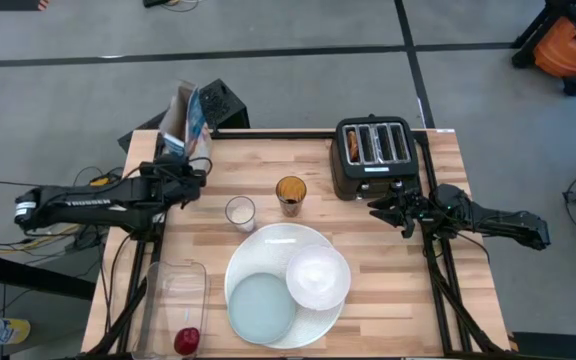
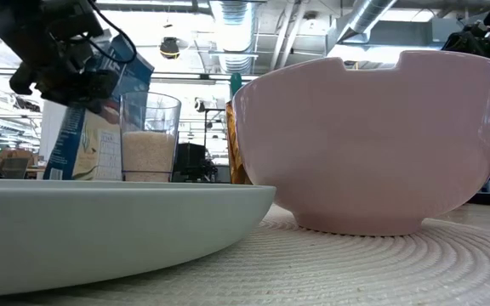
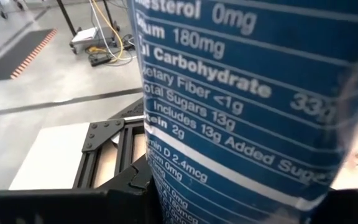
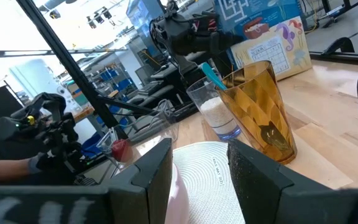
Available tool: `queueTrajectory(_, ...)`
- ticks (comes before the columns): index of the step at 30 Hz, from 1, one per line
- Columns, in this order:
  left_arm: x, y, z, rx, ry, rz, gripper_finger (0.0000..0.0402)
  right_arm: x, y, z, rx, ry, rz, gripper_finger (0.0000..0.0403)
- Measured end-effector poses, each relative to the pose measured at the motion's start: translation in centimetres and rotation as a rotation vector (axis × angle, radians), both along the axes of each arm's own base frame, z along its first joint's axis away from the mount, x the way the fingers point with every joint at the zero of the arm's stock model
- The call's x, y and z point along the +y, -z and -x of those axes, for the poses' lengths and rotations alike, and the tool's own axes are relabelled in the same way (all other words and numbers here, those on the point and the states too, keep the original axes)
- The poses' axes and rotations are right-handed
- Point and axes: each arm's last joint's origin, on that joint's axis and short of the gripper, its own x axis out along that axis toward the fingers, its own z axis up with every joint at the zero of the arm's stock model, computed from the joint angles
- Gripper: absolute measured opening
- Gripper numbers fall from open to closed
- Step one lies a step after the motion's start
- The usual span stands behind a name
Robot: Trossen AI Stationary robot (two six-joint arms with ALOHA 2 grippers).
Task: Arrange a breakfast setting
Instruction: Pour the cereal into the white bowl
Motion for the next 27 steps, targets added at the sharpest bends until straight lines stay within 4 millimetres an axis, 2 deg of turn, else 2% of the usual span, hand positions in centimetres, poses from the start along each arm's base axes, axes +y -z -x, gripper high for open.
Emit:
queueTrajectory(19, -0.8, -2.3, 3.4, -0.123, 0.083, -0.047, 0.0138, 0.0, 0.0, 0.0, 0.0, 0.0, 0.0, 0.0178)
queueTrajectory(27, -0.9, -2.4, 3.8, -0.13, 0.111, -0.04, 0.0138, 0.0, 0.0, 0.0, 0.0, 0.0, 0.0, 0.0178)
